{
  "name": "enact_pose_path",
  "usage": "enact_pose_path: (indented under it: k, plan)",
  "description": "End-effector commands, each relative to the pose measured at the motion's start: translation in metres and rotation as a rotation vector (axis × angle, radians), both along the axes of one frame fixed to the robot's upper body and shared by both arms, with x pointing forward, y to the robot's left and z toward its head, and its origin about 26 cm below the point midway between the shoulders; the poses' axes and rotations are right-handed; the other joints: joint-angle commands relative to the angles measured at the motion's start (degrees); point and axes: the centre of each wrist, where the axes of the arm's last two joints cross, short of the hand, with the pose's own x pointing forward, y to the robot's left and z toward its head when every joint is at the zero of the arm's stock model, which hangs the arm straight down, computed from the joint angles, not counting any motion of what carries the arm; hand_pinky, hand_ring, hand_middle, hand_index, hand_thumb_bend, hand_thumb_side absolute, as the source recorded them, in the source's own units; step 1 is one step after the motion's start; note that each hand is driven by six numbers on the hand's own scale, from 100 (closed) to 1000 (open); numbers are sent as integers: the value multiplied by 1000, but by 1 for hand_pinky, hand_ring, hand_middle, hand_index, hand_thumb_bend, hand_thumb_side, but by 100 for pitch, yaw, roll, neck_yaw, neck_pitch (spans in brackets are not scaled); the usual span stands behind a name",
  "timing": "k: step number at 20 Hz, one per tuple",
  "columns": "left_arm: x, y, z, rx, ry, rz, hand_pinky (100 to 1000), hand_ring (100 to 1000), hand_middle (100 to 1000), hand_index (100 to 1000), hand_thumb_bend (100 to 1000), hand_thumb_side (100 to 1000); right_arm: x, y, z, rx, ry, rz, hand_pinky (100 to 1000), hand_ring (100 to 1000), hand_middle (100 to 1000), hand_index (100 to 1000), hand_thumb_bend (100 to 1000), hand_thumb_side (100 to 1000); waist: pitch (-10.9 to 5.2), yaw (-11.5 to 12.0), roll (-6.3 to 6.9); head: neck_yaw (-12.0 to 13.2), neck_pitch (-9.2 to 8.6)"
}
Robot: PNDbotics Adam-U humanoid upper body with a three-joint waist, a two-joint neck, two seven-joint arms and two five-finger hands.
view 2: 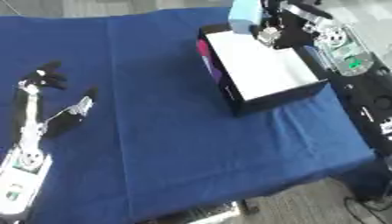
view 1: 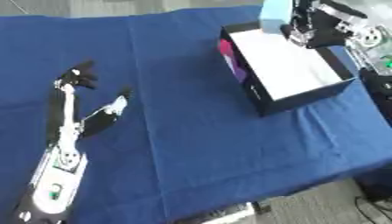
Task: Pick up the objects with one hand, pass them to the other hand, and then place them into the box on the other side of the table.
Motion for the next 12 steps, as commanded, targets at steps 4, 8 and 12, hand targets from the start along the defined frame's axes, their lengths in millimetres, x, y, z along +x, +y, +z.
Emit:
enact_pose_path:
  k: [4, 8, 12]
  plan:
    - [4, 4, 8, -8, -24, 6, 795, 548, 571, 824, 553, 452, -8, -16, 9, -81, -25, -53, 714, 1000, 600, 780, 100, 212, -227, -3, 46, -46, 11]
    - [4, 4, 9, -4, -27, 7, 795, 549, 572, 824, 557, 451, -9, -18, 4, -125, -26, -57, 738, 1000, 676, 857, 100, 206, -231, 13, 49, -54, -3]
    - [4, 4, 8, -1, -26, 6, 795, 549, 573, 824, 562, 454, -9, -17, 3, -191, -24, -40, 804, 1000, 905, 1000, 100, 201, -224, 27, 47, -59, 0]
